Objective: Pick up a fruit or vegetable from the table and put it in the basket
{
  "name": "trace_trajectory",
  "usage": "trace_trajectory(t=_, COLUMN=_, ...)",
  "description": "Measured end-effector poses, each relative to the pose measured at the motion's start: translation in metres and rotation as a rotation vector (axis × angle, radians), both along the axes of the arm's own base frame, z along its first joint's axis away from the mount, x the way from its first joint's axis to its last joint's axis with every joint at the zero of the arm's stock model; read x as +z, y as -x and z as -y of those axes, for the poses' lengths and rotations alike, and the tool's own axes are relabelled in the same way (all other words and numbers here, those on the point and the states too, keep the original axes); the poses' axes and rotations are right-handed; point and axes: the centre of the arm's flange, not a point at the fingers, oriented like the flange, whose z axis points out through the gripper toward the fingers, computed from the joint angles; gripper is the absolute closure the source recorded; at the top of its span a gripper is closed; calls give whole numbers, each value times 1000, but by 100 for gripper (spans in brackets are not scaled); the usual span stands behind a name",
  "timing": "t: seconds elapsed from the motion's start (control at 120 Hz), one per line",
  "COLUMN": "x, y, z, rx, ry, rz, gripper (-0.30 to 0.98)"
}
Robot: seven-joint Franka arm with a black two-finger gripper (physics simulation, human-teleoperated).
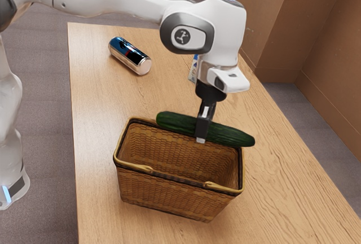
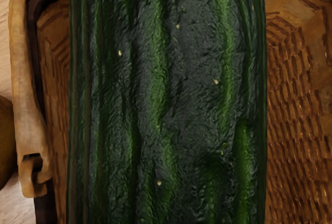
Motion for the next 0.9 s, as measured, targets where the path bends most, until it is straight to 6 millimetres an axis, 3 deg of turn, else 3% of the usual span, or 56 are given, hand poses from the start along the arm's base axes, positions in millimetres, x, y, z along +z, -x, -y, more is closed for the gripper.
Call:
trace_trajectory(t=0.258, x=-4, y=13, z=31, rx=-142, ry=17, rz=0, gripper=50)
trace_trajectory(t=0.517, x=-21, y=16, z=35, rx=-186, ry=23, rz=-30, gripper=50)
trace_trajectory(t=0.65, x=-22, y=17, z=36, rx=-198, ry=35, rz=-33, gripper=20)
trace_trajectory(t=0.833, x=-23, y=18, z=36, rx=-212, ry=34, rz=-32, gripper=6)
trace_trajectory(t=0.9, x=4, y=16, z=18, rx=-202, ry=-53, rz=49, gripper=4)
